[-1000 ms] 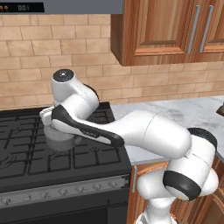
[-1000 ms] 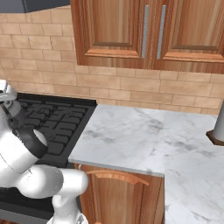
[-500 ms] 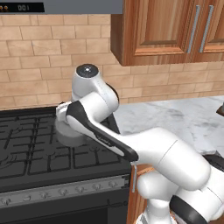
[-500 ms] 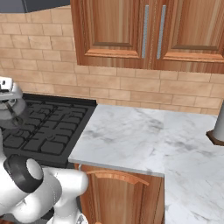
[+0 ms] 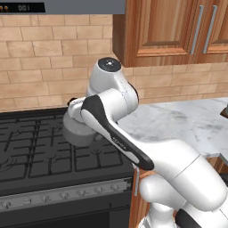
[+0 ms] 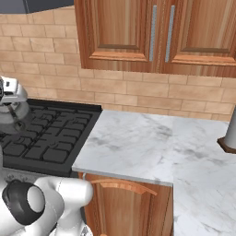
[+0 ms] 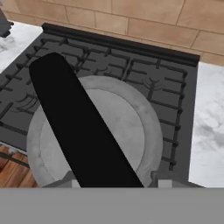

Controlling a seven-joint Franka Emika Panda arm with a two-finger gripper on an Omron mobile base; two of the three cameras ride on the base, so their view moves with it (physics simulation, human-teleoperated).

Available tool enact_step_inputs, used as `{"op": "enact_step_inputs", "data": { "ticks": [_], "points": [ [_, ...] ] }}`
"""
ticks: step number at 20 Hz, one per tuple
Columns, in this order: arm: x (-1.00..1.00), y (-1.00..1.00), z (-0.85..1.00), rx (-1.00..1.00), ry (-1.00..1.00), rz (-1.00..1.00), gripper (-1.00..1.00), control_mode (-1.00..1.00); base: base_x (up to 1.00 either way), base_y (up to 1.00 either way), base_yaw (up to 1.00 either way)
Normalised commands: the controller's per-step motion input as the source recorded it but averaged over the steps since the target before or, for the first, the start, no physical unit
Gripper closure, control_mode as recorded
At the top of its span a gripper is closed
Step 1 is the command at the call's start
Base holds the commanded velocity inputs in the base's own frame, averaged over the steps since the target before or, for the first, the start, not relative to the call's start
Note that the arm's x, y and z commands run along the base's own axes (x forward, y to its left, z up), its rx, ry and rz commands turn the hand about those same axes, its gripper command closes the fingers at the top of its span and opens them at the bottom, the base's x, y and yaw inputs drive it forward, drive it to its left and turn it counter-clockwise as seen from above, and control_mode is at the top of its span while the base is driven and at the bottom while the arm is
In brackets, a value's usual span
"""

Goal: The kettle is done boiling. Turn off the stove, then wait for 300 timesteps before moving the kettle to the dining table.

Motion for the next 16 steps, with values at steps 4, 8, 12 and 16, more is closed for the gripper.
{"op": "enact_step_inputs", "data": {
  "ticks": [4,8,12,16],
  "points": [
    [0.00,0.00,0.00,0.00,0.01,0.00,1.00,-1.00,0.00,0.00,0.00],
    [0.00,0.00,0.00,0.00,0.00,0.00,1.00,-1.00,0.00,0.00,0.00],
    [-0.06,0.02,0.00,0.00,-0.01,0.00,1.00,1.00,-0.17,0.08,-0.02],
    [0.00,0.00,0.00,0.00,0.00,0.00,1.00,1.00,-0.26,0.25,-0.09]
  ]
}}
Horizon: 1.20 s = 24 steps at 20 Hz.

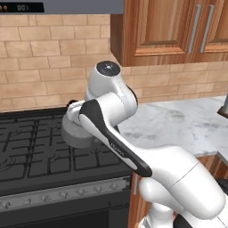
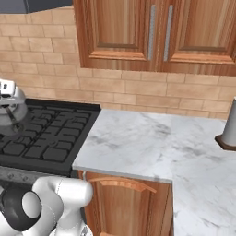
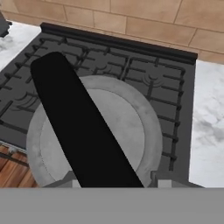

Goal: The kettle is done boiling. Turn off the stove, then wait for 300 timesteps before moving the kettle to the dining table.

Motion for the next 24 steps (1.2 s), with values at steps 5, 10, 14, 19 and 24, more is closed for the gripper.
{"op": "enact_step_inputs", "data": {
  "ticks": [5,10,14,19,24],
  "points": [
    [0.00,0.00,0.00,0.00,0.00,0.00,1.00,1.00,-0.24,0.26,-0.23],
    [0.00,0.00,0.00,0.00,0.00,0.00,1.00,1.00,-0.15,0.43,-0.38],
    [0.00,0.00,0.00,0.00,0.00,0.00,1.00,1.00,-0.15,0.47,-0.43],
    [0.00,0.00,0.00,0.00,0.00,0.00,1.00,1.00,-0.31,0.44,-0.45],
    [0.00,0.00,0.00,0.00,0.00,0.00,1.00,1.00,-0.33,0.33,-0.46]
  ]
}}
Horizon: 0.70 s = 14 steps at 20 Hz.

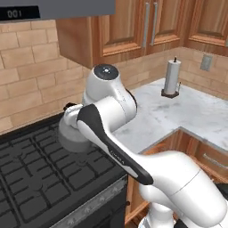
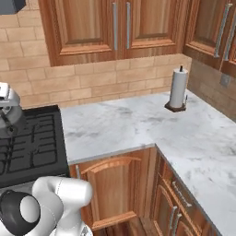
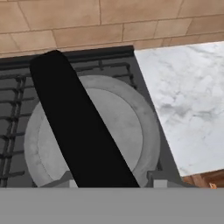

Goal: The kettle is done boiling. Turn off the stove, then wait for 300 timesteps before moving the kettle to the dining table.

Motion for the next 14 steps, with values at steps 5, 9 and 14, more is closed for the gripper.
{"op": "enact_step_inputs", "data": {
  "ticks": [5,9,14],
  "points": [
    [0.00,0.00,0.00,0.00,0.00,0.00,1.00,1.00,-0.24,0.29,-0.49],
    [0.00,0.00,0.00,0.00,0.00,0.00,1.00,1.00,-0.18,0.32,-0.50],
    [0.00,0.00,0.00,0.00,0.00,0.00,1.00,1.00,-0.33,-0.03,-0.38]
  ]
}}
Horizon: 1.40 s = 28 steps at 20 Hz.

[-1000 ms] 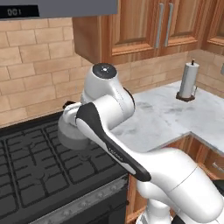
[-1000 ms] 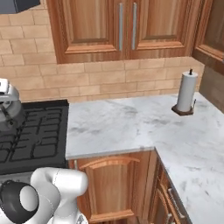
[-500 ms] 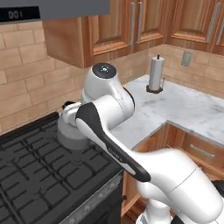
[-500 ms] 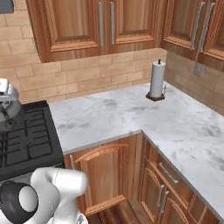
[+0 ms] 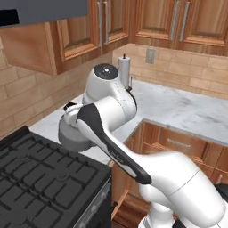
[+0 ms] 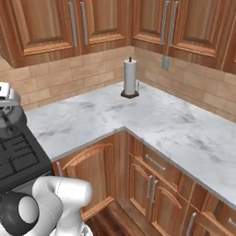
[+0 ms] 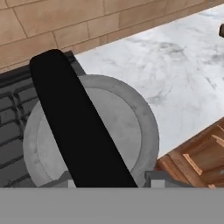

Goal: The kettle is done boiling. Turn off the stove, then wait for 300 timesteps before moving the kettle to the dining table.

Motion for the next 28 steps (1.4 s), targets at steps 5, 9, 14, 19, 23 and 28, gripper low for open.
{"op": "enact_step_inputs", "data": {
  "ticks": [5,9,14,19,23,28],
  "points": [
    [0.00,0.00,0.00,0.00,0.00,0.00,1.00,1.00,-0.41,-0.27,-0.32],
    [0.00,0.00,0.00,0.00,0.00,0.00,1.00,1.00,-0.65,-0.17,-0.31],
    [0.00,0.00,0.00,0.00,0.00,0.00,1.00,1.00,-0.73,-0.15,-0.32],
    [0.00,0.00,0.00,0.00,0.00,0.00,1.00,1.00,-0.69,-0.08,-0.35],
    [0.00,0.00,0.00,0.00,0.00,0.00,1.00,1.00,-0.57,0.00,-0.42],
    [0.00,0.00,0.00,0.00,0.00,0.00,1.00,1.00,-0.45,0.00,-0.47]
  ]
}}
